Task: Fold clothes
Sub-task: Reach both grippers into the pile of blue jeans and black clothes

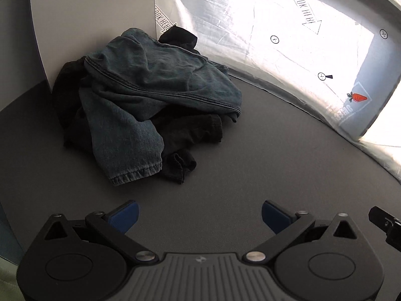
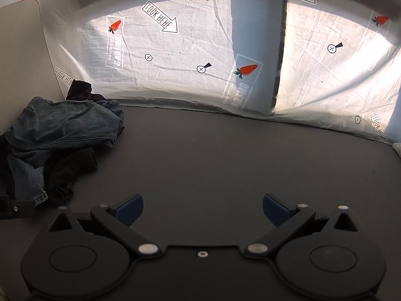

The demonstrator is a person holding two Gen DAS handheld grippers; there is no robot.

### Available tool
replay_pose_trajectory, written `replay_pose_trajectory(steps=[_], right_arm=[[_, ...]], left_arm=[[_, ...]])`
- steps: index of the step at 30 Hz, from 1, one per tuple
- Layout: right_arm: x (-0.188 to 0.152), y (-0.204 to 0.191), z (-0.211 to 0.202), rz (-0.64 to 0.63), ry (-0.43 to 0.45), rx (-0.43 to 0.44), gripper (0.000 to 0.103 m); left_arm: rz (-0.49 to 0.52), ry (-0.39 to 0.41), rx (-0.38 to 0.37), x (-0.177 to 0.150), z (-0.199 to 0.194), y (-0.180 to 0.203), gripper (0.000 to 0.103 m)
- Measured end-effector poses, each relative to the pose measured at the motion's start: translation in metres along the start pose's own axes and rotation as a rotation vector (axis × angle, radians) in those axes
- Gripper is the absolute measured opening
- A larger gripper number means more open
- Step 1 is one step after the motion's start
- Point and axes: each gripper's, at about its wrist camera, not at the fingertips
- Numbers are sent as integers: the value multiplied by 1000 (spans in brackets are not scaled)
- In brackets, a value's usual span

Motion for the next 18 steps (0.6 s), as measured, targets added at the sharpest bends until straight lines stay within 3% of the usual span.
replay_pose_trajectory(steps=[4,9,11,13,18], right_arm=[[21,-27,51,83,-54,139,95],[41,-77,114,95,-106,212,88],[46,-83,144,234,-166,316,84],[47,-85,176,421,-240,413,66],[39,-103,244,837,-364,592,33]], left_arm=[[-68,-29,18,32,41,-37,103],[-128,-96,55,75,95,-82,102],[-153,-101,59,85,109,-97,102],[-175,-108,69,95,122,-109,102],[-212,-154,113,108,149,-136,102]])
Point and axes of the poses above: each gripper's, at about its wrist camera, not at the fingertips, and z roughly the way its jaws point, y to its right, x to its top, and after that the axes turned 3 degrees about z, right-handed
